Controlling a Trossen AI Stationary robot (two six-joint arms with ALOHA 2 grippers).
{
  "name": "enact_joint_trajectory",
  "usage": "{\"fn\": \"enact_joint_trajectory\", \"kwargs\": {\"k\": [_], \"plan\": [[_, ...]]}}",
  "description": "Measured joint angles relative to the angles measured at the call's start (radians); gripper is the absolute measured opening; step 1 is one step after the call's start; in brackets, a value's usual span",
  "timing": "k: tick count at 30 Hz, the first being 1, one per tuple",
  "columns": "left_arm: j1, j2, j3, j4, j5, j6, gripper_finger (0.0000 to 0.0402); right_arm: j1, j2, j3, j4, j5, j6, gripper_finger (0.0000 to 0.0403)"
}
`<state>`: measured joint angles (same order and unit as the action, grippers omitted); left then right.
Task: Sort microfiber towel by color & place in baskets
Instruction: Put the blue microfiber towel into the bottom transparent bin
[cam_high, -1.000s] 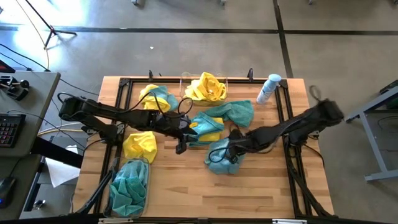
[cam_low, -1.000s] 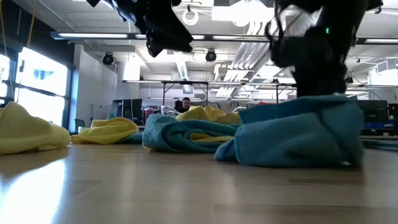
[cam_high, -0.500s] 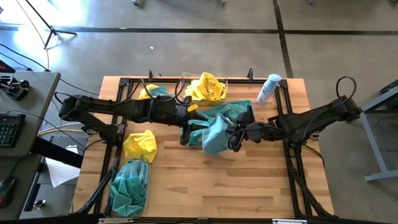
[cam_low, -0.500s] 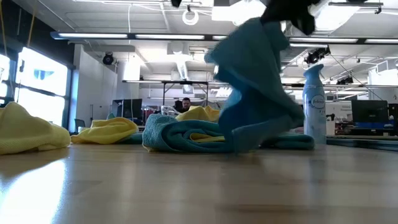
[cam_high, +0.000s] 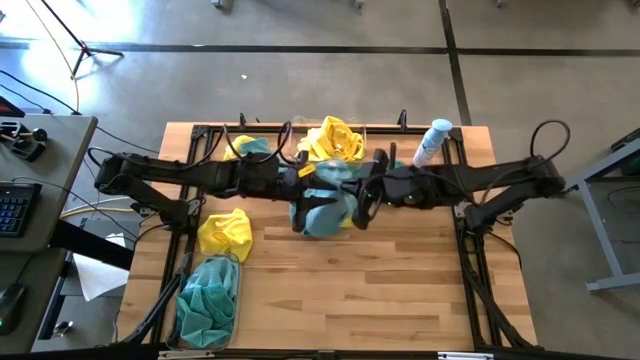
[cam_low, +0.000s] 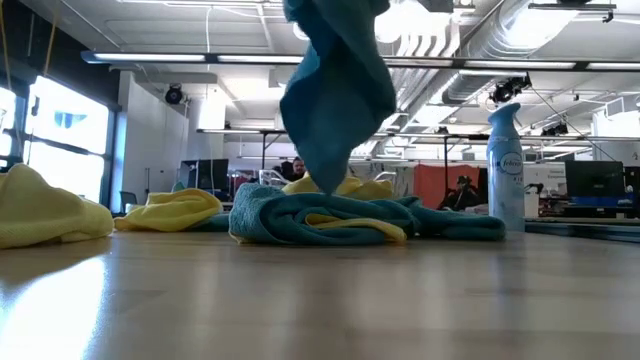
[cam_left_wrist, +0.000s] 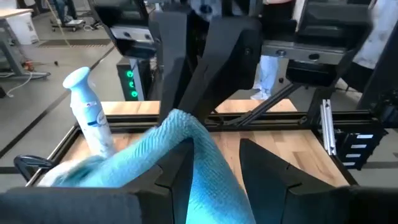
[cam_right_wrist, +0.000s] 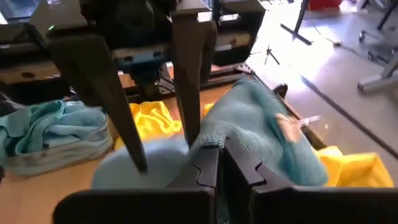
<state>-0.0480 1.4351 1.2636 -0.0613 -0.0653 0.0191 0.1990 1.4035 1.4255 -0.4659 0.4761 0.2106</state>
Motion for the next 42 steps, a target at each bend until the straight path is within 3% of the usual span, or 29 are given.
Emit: {"fn": "enact_joint_trajectory", "kwargs": {"k": [5, 15, 26, 36, 42], "plan": [[-0.003, -0.002, 0.0, -0.03, -0.078, 0.011, 0.012, -0.019, 0.051, 0.069, -0.031, -0.033, -0.053, 0.0001], [-0.01, 0.0, -0.001, -0.006, -0.131, 0.087, 0.012, -0.055, 0.063, 0.065, -0.224, -0.1, 0.084, 0.0], [-0.009, 0.0, 0.0, -0.092, -0.126, 0.035, 0.0123, -0.055, 0.065, 0.065, -0.108, -0.095, -0.05, 0.0], [0.003, 0.003, -0.001, -0.145, -0.128, -0.01, 0.0186, -0.055, 0.063, 0.064, -0.072, -0.154, -0.068, 0.0], [0.003, 0.026, -0.001, -0.192, -0.125, -0.035, 0.0192, -0.055, 0.063, 0.064, 0.0, -0.155, -0.107, 0.0]]}}
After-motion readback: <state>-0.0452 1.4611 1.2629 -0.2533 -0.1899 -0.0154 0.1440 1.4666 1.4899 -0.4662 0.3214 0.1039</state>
